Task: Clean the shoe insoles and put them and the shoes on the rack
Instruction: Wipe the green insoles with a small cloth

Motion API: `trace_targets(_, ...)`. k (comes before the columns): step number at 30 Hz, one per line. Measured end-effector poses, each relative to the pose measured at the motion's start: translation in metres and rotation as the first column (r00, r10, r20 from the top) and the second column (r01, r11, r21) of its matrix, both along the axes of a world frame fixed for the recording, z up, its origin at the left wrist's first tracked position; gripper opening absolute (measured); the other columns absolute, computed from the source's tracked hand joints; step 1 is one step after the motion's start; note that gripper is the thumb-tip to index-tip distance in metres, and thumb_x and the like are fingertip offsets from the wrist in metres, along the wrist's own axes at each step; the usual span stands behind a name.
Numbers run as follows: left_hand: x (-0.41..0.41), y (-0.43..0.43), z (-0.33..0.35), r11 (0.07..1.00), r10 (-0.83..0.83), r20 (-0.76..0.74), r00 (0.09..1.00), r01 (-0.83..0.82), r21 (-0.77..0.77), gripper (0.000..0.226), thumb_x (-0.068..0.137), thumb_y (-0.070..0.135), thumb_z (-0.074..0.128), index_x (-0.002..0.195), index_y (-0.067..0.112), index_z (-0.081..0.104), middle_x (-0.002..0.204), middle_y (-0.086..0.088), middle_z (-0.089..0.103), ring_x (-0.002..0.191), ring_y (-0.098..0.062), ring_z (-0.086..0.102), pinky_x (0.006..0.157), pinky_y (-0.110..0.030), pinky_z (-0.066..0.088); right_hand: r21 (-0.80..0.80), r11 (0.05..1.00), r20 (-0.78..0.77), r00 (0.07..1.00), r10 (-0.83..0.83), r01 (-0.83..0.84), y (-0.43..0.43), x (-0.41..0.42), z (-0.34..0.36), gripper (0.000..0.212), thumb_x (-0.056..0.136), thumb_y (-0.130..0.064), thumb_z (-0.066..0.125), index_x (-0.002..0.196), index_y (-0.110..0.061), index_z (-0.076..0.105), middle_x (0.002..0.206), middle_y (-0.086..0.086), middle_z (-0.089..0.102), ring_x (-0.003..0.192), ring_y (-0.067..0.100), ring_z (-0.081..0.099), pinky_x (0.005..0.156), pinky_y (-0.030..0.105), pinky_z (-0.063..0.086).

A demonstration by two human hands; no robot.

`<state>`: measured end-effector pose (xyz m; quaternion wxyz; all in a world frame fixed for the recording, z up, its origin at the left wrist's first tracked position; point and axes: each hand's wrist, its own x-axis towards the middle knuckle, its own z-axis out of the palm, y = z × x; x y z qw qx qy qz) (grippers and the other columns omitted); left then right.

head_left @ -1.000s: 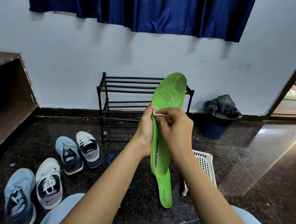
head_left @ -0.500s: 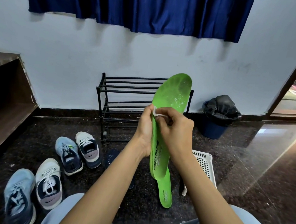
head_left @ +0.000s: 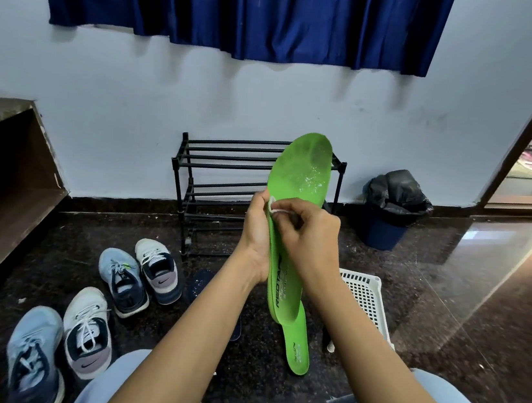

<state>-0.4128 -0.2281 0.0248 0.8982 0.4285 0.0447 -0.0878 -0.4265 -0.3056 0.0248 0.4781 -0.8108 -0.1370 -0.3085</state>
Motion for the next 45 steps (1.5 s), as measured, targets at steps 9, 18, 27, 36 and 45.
trace_targets(9,0.004,0.007,0.001,0.999,0.047,0.008,0.999,-0.047,0.0,0.06,0.098,0.037,0.031,0.059,0.014,0.071,0.063,-0.004,0.067,0.055,-0.016,0.064,0.052,-0.018,0.052,-0.051,0.998,-0.036,0.999,0.026,-0.027,0.003,-0.005,-0.006,0.015,0.079,0.001,0.068,0.09,-0.007,0.075,0.086,0.008,0.074,0.082,-0.006,0.055,0.069,-0.004,0.036)
trace_targets(18,-0.003,-0.004,-0.002,0.999,-0.031,-0.009,0.999,0.031,0.031,0.056,0.099,0.046,0.027,0.077,0.012,0.066,0.064,-0.005,0.068,0.057,-0.016,0.068,0.052,-0.019,0.053,-0.004,1.0,-0.02,0.999,-0.028,0.028,-0.002,0.003,0.001,0.014,0.078,0.003,0.067,0.085,-0.007,0.076,0.081,0.005,0.073,0.073,-0.006,0.056,0.066,-0.002,0.036)
trace_targets(27,0.0,0.003,-0.001,0.997,-0.03,-0.068,0.997,0.035,0.07,0.073,0.097,0.065,0.026,0.078,0.011,0.072,0.075,-0.01,0.068,0.064,-0.021,0.068,0.064,-0.027,0.053,0.011,1.0,-0.079,0.997,0.002,-0.001,0.001,-0.004,-0.005,0.018,0.078,0.004,0.066,0.085,-0.009,0.076,0.079,0.003,0.073,0.066,-0.01,0.058,0.065,-0.001,0.038)
trace_targets(36,0.003,0.004,0.0,0.995,-0.057,-0.035,0.998,0.06,0.074,0.058,0.097,0.052,0.031,0.077,0.012,0.067,0.069,-0.006,0.065,0.06,-0.017,0.064,0.06,-0.023,0.05,0.049,0.998,-0.066,0.997,-0.035,0.039,0.002,-0.002,-0.006,0.019,0.078,0.002,0.067,0.087,-0.012,0.076,0.079,0.001,0.072,0.071,0.0,0.059,0.066,0.001,0.04)
trace_targets(45,0.002,0.003,-0.001,0.998,-0.048,-0.007,0.999,0.048,0.046,0.063,0.098,0.048,0.03,0.065,0.013,0.07,0.064,-0.006,0.066,0.055,-0.017,0.065,0.052,-0.018,0.051,0.045,0.999,-0.066,0.997,-0.025,0.028,0.002,0.0,-0.002,0.016,0.078,0.003,0.067,0.086,-0.008,0.076,0.082,0.004,0.073,0.07,0.006,0.064,0.069,0.002,0.042)
